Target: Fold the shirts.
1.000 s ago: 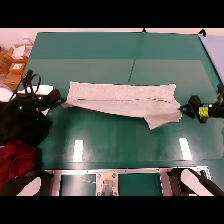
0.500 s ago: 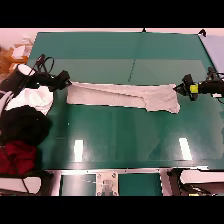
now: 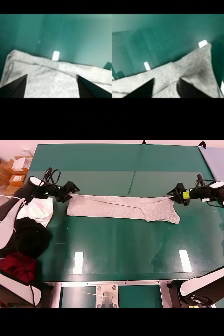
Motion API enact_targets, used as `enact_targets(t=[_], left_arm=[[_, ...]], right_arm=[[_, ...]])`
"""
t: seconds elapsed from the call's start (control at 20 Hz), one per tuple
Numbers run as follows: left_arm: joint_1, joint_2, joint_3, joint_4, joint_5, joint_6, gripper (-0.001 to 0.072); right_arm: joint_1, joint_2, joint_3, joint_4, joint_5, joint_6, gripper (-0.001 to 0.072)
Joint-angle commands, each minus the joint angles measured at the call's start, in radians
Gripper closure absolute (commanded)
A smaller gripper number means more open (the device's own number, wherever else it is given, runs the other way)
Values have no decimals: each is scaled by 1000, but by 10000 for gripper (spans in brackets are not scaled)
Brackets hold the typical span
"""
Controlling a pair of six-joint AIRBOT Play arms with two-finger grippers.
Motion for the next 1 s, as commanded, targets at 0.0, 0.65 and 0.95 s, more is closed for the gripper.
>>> enact_targets(t=[0.0,0.65,0.95], left_arm=[[22,-6,56,-55,-79,47,-13],[72,-6,269,-81,-341,47,-12],[-11,-7,269,-82,-332,48,254]], right_arm=[[-54,-18,128,-121,151,-76,144],[-83,-234,117,15,404,-431,101],[-47,-247,148,14,374,-423,686]])
